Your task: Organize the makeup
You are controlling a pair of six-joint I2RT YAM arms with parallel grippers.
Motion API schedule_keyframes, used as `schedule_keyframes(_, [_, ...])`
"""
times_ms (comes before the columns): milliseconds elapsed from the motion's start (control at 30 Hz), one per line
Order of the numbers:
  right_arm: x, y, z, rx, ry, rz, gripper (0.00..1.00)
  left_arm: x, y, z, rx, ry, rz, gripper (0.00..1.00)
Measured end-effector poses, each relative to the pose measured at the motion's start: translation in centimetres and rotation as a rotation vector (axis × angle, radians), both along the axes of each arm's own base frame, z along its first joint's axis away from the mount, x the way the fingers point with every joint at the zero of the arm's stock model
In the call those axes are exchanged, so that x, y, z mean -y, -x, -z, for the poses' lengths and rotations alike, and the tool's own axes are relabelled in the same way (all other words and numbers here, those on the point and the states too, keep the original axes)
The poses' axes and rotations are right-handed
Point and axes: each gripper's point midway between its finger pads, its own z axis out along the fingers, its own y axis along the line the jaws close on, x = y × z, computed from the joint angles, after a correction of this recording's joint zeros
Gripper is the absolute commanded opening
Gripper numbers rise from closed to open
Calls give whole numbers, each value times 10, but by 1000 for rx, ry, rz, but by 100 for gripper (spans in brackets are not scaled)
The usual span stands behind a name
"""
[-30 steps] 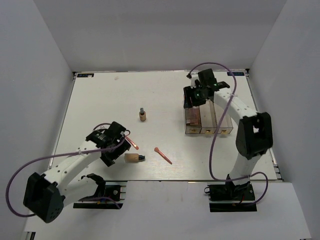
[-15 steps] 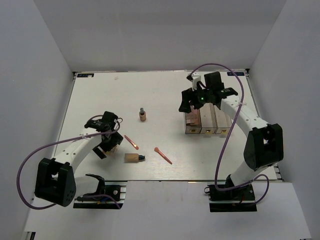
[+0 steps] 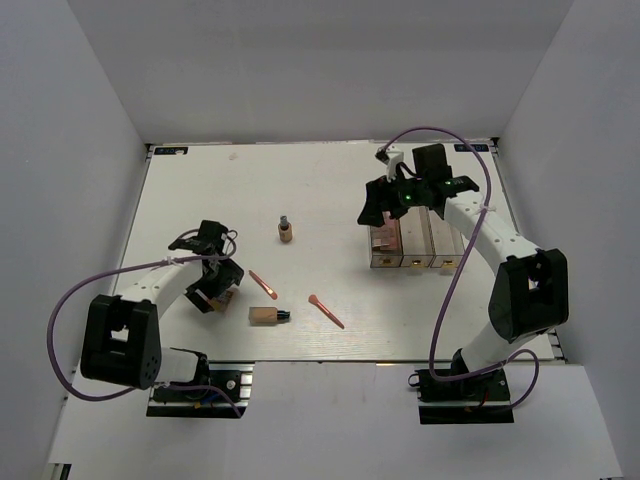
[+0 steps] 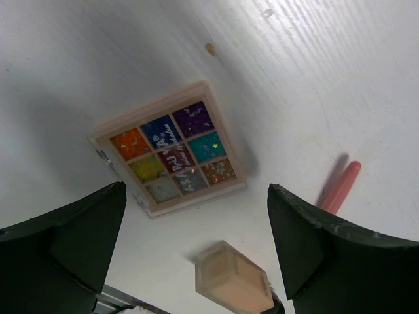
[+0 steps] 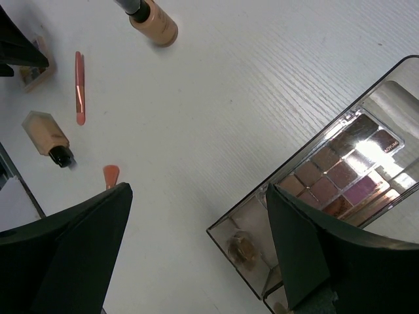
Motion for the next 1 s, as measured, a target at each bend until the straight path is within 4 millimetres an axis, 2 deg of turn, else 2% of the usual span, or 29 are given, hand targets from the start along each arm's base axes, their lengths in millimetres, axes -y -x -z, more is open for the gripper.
schedule_keyframes(467, [5,-2,-2,-2,-16,3,89,-7,5,18,-23,49,-35,98])
schedule_keyframes(700, [6,-3,-3,-2,-19,5,89,-8,5,19,-28,59,-36,97])
schedule_keyframes(800, [7,-3,-3,-3,-20,7,89,-8,5,20,-37,58,-30,82])
schedule_keyframes(833, [7,-3,-3,-3,-21,7,89,-8,5,20,-39,58,-28,66])
schedule_keyframes(900, [7,-4,-3,-3,-22,7,89,-7,5,19,-39,63,-18,52])
schedule_keyframes(933, [8,-4,-3,-3,-22,8,87,-7,5,19,-38,63,-12,41])
schedule_keyframes(967, [8,-4,-3,-3,-22,8,86,-6,4,18,-35,64,-8,41])
schedule_keyframes(1000, [8,-4,-3,-3,-24,7,85,-6,3,17,-29,67,1,34])
